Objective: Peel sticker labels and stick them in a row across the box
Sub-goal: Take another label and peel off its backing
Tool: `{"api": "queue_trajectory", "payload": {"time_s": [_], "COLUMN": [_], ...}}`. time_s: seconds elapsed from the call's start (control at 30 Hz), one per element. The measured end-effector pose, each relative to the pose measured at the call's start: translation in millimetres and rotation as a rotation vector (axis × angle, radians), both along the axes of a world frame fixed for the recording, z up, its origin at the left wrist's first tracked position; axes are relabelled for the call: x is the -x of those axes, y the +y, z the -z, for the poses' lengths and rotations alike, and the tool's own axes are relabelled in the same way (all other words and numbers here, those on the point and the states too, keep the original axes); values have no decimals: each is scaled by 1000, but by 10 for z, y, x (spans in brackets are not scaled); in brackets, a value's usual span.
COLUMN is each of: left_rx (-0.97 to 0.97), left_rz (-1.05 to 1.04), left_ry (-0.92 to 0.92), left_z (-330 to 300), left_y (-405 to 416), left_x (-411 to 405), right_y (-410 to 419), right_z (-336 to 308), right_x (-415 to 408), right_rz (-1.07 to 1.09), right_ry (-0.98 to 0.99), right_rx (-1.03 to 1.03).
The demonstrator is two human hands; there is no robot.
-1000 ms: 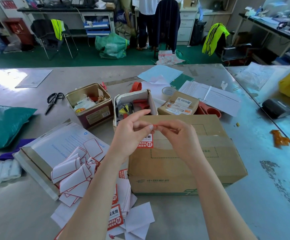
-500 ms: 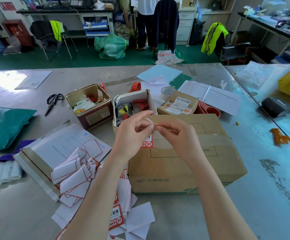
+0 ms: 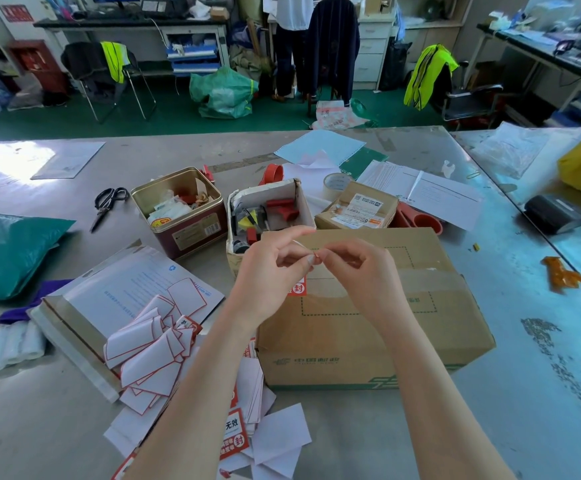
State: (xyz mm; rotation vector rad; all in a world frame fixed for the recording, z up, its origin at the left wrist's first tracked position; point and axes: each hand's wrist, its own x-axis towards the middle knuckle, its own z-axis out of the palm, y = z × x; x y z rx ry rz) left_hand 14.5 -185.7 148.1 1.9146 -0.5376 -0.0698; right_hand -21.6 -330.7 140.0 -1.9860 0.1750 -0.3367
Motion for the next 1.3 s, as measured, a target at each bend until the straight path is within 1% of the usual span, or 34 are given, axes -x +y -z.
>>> {"api": "queue_trajectory", "payload": {"time_s": [0.17, 0.37, 0.43, 0.53, 0.73, 0.83, 0.93, 1.1, 1.3], "left_rx": [52, 104, 123, 208, 283, 354, 361, 366, 302], "left_rz": [-11, -65, -105, -177, -267, -238, -186, -203, -242], "left_ry": [5, 37, 73, 185, 401, 523, 591, 652, 604], "left_z": [12, 39, 42, 33, 50, 59, 42, 57, 139], "left_y": [5, 22, 21, 14, 10, 34, 60, 150, 356], "left_x": [14, 30, 24, 11, -26, -45, -61, -121, -230], "right_y": [-2, -3, -1, 17, 48, 38, 30, 89, 145], "right_z": [16, -15, -25, -39, -45, -49, -40, -52, -78], "right_x": [-7, 2, 5, 13, 16, 24, 20, 14, 9], "right_rz": [48, 65, 59, 50, 39, -20, -101, -174, -127], "right_ry": [29, -7, -16, -29, -39, -80, -93, -42, -46], "right_rx": [-105, -217, -230, -257, -221, -222, -169, -168, -150]}}
